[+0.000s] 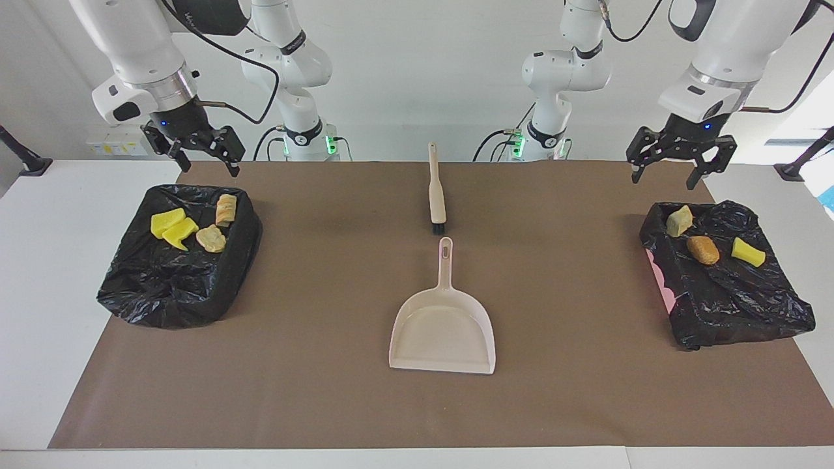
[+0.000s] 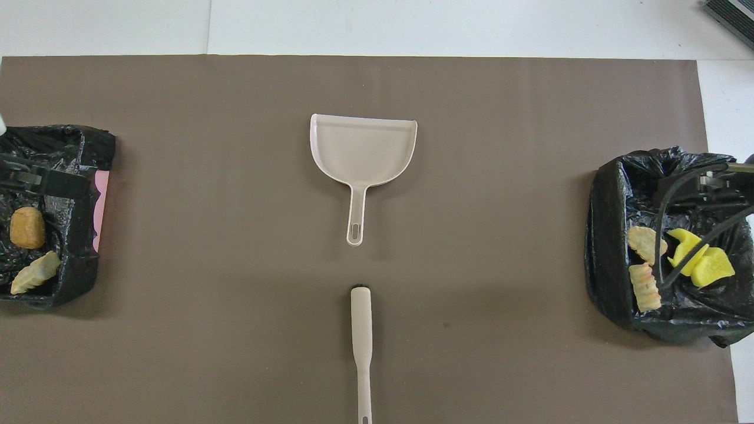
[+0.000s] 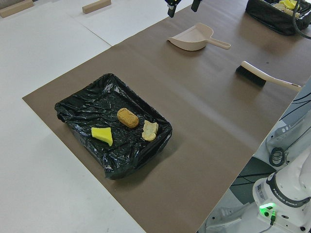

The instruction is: Sweep and dump trash in bin

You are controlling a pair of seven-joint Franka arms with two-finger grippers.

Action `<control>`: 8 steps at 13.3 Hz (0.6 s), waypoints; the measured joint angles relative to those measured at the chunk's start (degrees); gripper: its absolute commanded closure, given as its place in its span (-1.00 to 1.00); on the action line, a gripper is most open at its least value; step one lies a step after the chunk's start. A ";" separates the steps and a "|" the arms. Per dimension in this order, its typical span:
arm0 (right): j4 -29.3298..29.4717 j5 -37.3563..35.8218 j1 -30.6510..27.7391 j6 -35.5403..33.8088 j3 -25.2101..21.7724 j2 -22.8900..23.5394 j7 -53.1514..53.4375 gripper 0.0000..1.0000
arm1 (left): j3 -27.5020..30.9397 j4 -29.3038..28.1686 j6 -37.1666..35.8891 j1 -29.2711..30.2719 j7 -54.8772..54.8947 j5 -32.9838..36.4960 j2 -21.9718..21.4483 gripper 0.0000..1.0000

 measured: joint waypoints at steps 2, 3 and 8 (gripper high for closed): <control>0.00 0.00 0.00 0.00 0.00 0.00 0.00 -1.00 | -0.50 2.37 -5.40 -0.01 0.00 -0.03 0.04 -1.00; 0.00 0.00 0.00 0.00 0.00 0.00 0.00 -1.00 | -0.67 3.54 -6.91 -0.01 0.00 -0.05 0.07 -1.00; 0.00 0.00 0.01 0.00 0.00 0.00 0.00 -1.00 | -0.82 7.95 -9.79 -0.01 -0.05 -0.12 0.47 -1.00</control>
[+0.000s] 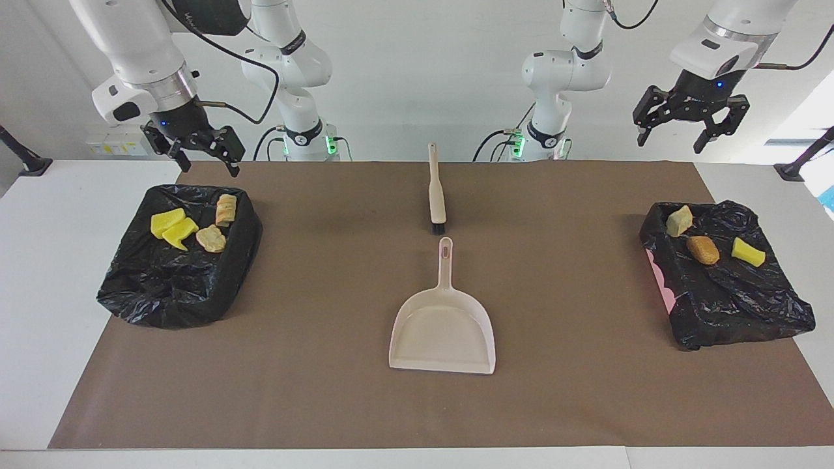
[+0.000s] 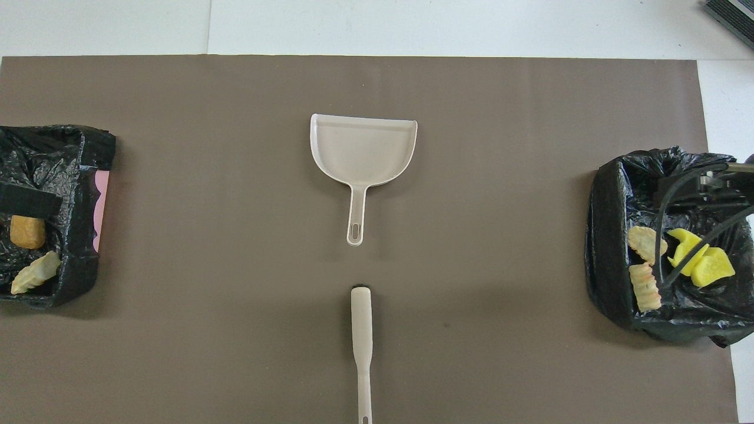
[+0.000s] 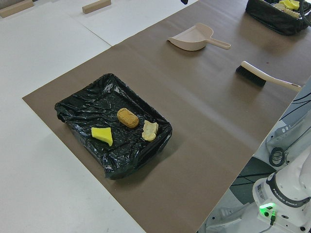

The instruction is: Sweep and dump trash in bin

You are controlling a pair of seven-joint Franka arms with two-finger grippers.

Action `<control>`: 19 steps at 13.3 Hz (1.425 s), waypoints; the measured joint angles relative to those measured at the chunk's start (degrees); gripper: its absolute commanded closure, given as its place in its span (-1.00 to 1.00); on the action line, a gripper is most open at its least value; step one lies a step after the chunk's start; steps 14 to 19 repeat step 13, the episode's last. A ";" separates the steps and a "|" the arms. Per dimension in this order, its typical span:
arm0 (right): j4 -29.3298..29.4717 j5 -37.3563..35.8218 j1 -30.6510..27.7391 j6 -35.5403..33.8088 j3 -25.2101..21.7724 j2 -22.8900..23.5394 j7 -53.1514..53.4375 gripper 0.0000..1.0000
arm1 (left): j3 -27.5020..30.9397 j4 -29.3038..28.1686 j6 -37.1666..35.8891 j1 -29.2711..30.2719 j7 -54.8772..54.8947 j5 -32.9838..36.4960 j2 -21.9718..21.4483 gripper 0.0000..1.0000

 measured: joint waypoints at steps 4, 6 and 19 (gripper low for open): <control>0.00 0.00 0.00 0.00 0.00 0.00 0.00 -1.00 | 0.00 -0.01 -0.54 0.00 -1.91 0.00 -0.12 -1.00; 0.00 0.00 0.00 0.00 0.00 0.00 0.00 -1.00 | -0.01 -0.02 -0.78 0.00 -3.66 0.00 -0.12 -1.00; 0.00 0.00 0.00 0.00 0.00 0.00 0.00 -1.00 | 0.06 -0.09 -3.31 0.00 -8.02 0.00 -0.36 -1.00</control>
